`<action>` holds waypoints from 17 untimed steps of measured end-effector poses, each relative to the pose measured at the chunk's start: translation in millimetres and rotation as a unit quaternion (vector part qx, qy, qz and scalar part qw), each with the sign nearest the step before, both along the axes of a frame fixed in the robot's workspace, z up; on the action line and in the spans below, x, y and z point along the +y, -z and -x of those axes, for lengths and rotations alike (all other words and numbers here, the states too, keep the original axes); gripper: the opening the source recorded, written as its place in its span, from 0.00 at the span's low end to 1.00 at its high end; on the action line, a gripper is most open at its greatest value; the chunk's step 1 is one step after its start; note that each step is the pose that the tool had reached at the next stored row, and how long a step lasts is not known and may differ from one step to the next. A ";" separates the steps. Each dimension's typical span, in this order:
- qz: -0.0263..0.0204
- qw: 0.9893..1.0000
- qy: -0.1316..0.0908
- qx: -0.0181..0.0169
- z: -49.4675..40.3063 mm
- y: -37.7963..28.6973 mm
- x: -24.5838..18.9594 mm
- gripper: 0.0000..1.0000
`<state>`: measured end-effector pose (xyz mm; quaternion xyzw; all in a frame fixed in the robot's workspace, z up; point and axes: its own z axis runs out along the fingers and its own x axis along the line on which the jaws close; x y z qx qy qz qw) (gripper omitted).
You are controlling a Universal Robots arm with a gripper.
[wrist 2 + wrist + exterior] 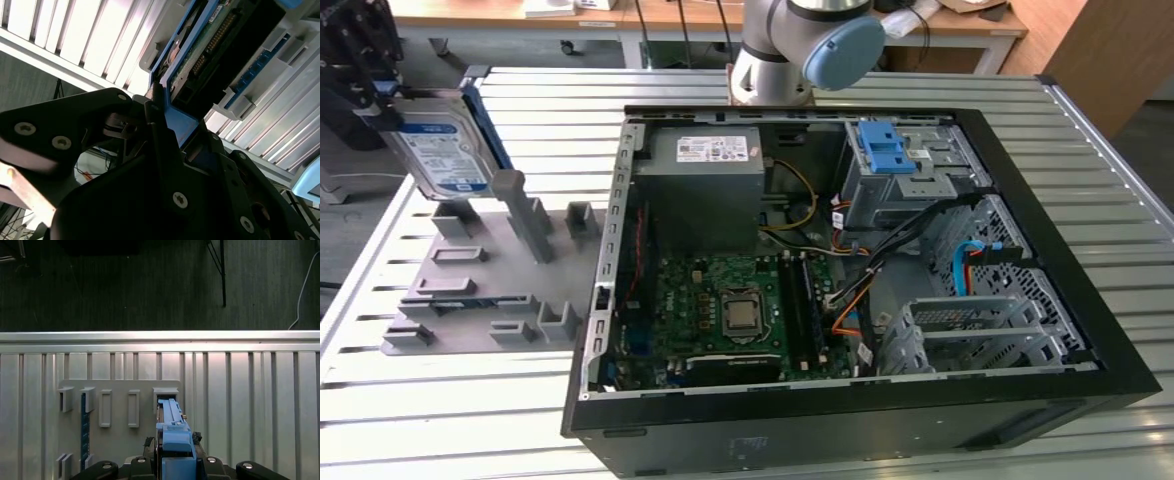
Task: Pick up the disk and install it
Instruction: 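Pick up the disk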
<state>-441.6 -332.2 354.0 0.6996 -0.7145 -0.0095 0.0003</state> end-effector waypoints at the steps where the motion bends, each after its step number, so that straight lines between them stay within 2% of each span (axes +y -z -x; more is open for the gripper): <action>1: 0.000 1.000 0.000 0.000 0.0 -0.8 0.0 0.36; 17: 0.000 1.000 0.000 0.000 0.0 -13.3 0.0 0.36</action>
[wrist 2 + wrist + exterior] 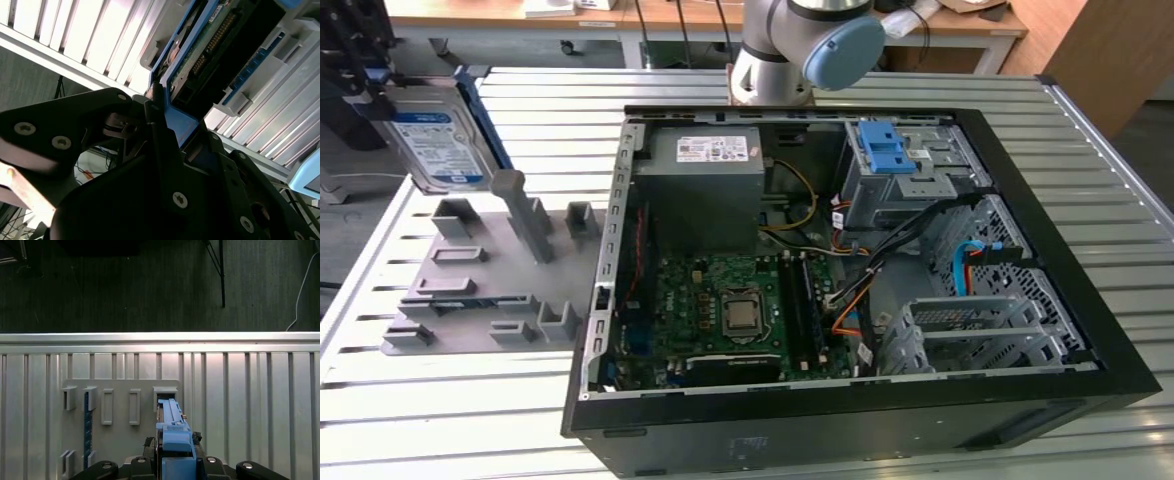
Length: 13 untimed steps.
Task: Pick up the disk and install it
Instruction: 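Pick up the disk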
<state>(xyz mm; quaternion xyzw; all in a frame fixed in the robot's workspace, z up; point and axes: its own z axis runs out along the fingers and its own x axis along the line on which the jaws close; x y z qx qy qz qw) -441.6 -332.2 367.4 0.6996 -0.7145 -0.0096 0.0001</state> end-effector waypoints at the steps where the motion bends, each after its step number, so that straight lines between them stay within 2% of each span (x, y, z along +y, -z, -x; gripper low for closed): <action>1: 0.000 1.000 0.000 0.000 0.0 -0.6 0.0 0.36; 13: 0.000 1.000 0.000 0.000 0.0 -8.4 0.0 0.36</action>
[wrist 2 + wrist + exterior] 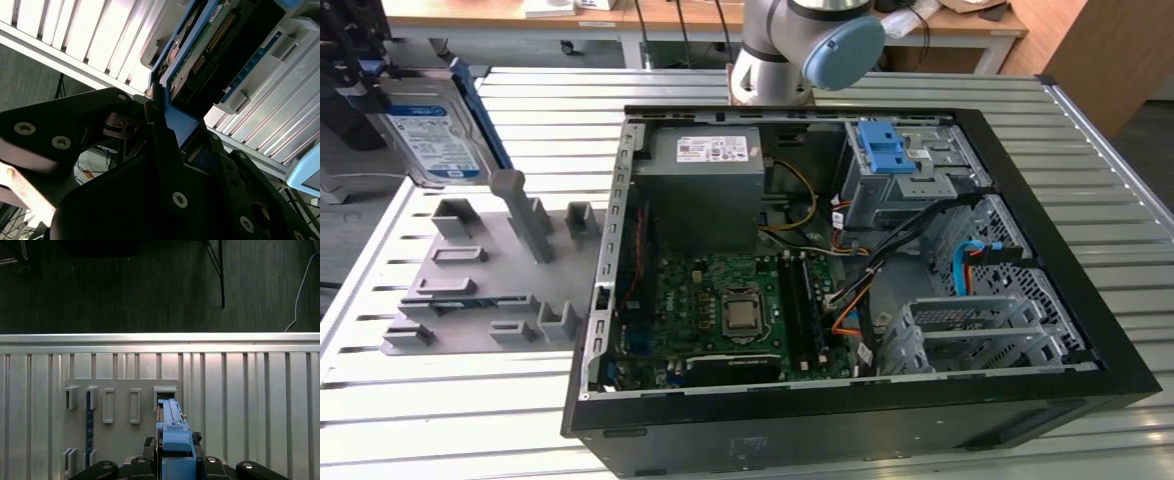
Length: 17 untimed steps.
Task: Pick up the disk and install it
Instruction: 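Pick up the disk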
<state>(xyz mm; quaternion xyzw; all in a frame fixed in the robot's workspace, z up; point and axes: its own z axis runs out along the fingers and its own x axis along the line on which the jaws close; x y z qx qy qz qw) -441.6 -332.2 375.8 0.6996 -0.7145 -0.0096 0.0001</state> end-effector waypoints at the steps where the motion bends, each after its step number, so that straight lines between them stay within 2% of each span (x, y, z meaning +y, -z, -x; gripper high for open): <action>1: 0.000 1.000 0.000 0.000 0.0 -0.6 0.0 0.36; 10: 0.000 1.000 0.000 0.000 0.0 -6.5 0.0 0.36; 17: 0.000 1.000 0.000 0.000 0.0 -14.7 0.0 0.36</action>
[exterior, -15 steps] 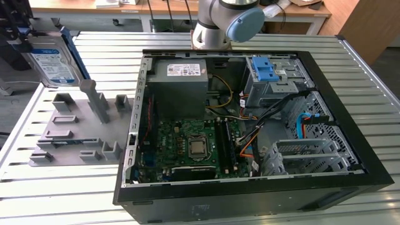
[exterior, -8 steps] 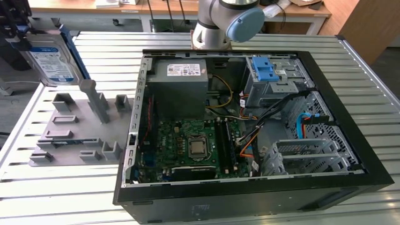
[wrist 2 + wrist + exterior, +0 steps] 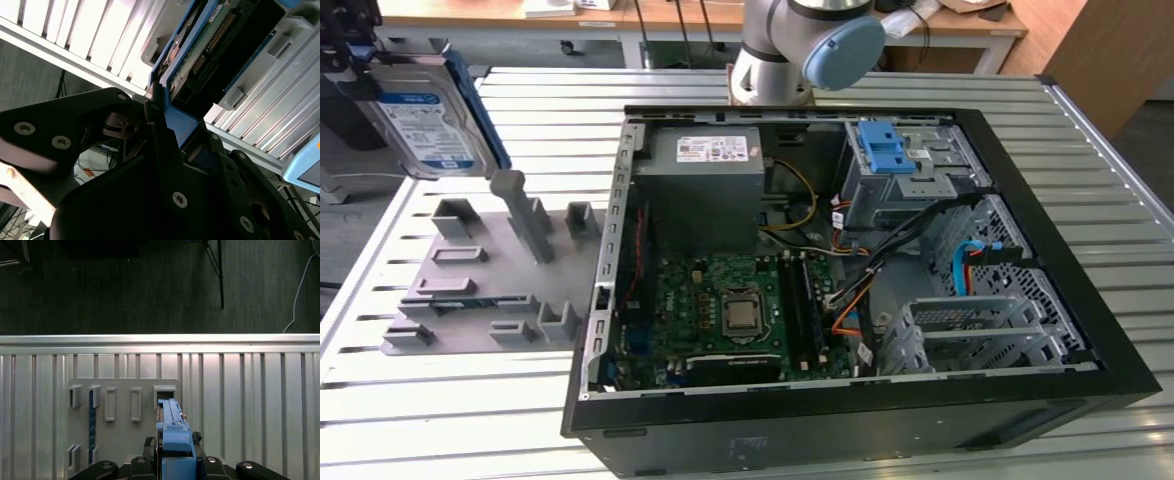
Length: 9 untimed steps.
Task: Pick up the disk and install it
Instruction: 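Pick up the disk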
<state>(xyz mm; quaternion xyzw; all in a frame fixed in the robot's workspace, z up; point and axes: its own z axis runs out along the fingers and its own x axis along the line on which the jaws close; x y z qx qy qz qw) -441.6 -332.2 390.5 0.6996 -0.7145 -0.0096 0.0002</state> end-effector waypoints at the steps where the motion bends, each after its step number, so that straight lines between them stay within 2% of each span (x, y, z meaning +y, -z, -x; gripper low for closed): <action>1: 0.000 1.000 0.000 0.000 0.0 -1.1 0.0 0.36; 9: 0.000 1.000 0.000 0.000 0.0 -7.5 0.0 0.36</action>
